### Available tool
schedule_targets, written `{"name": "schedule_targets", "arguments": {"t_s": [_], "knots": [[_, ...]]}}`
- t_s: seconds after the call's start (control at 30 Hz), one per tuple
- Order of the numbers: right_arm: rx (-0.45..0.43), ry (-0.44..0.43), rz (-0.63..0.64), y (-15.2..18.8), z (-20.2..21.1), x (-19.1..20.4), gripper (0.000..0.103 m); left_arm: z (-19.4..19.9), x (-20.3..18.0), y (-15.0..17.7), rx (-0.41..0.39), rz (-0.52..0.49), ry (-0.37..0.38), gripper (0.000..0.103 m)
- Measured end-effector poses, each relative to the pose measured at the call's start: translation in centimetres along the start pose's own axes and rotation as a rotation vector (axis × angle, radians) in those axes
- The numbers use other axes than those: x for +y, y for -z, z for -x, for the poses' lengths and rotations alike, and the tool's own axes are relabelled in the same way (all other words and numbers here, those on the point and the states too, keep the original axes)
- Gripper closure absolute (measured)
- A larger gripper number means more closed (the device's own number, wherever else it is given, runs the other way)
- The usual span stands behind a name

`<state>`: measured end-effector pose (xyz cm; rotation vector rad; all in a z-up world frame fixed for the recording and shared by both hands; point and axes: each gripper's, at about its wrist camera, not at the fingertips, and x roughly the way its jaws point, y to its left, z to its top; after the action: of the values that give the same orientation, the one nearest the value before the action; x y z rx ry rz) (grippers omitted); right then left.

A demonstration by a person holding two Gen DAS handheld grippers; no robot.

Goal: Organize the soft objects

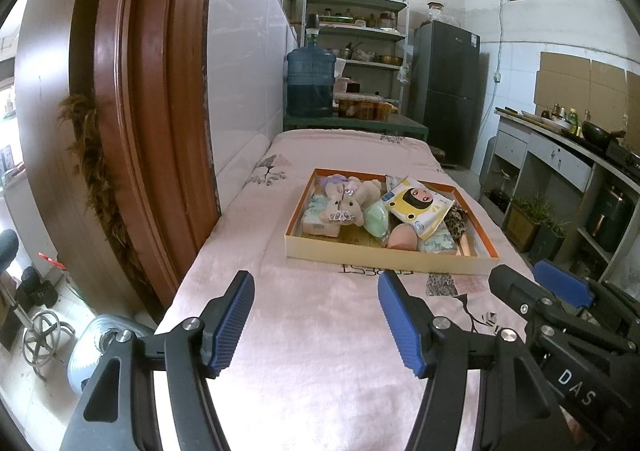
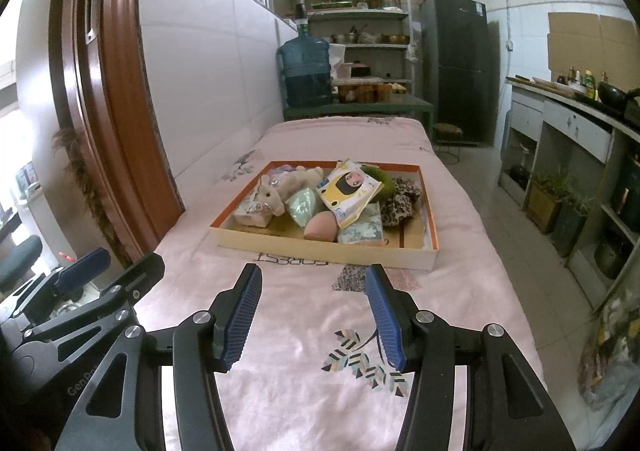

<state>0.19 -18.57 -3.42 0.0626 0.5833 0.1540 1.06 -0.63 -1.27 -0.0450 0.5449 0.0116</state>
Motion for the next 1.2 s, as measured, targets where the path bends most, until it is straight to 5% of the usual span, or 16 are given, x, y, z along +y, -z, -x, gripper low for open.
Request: {"name": "schedule_targets", "arguments": {"t_s": [1.2], "knots": [[0.009, 0.001, -0.002, 0.18, -0.25, -0.21, 0.047, -0.19, -0.06, 0.55, 0.007, 0.003, 0.002, 0.039]]}}
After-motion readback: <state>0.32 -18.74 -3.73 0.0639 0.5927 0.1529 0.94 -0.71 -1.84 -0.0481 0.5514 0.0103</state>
